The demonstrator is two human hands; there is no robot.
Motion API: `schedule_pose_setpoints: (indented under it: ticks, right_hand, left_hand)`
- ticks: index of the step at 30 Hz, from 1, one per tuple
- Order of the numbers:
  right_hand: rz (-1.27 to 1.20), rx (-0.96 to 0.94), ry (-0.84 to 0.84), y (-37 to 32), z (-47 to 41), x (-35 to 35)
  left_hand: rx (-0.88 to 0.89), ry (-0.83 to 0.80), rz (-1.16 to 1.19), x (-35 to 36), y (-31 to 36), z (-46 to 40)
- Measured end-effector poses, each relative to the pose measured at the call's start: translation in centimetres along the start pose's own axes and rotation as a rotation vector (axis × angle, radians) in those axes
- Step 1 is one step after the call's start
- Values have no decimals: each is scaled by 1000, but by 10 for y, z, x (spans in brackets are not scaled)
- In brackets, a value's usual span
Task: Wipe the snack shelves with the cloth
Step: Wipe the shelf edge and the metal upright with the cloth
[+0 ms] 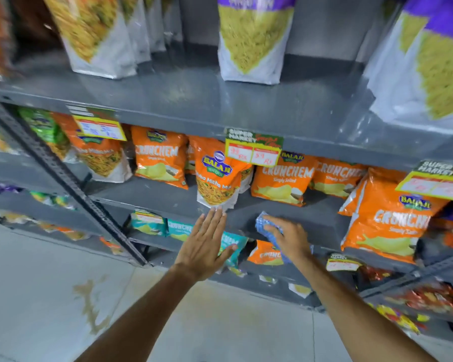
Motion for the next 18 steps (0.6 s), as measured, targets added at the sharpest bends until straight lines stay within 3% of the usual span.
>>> schedule_pose_setpoints:
  ticks: [6,13,18]
  right_hand:
    - [-332,-153,-88,-141,-2,11]
    - [-436,-370,-122,-313,-21,31]
    - [-542,-477,-53,-428,-37,46]
  left_hand:
    - [-152,170,-59,-112,-68,38]
    - [-235,363,-127,-230,-161,68]
    - [-263,499,-169,-302,-247,85]
Point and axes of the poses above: each hand's wrist, its own z-axis away from the middle knuckle, its own x-axis out of the palm, y = z × x, the point moved 10 cm from there along -z, towards the middle knuckle, and after that the axes turned 1 degree about z, right-handed, at the moved point
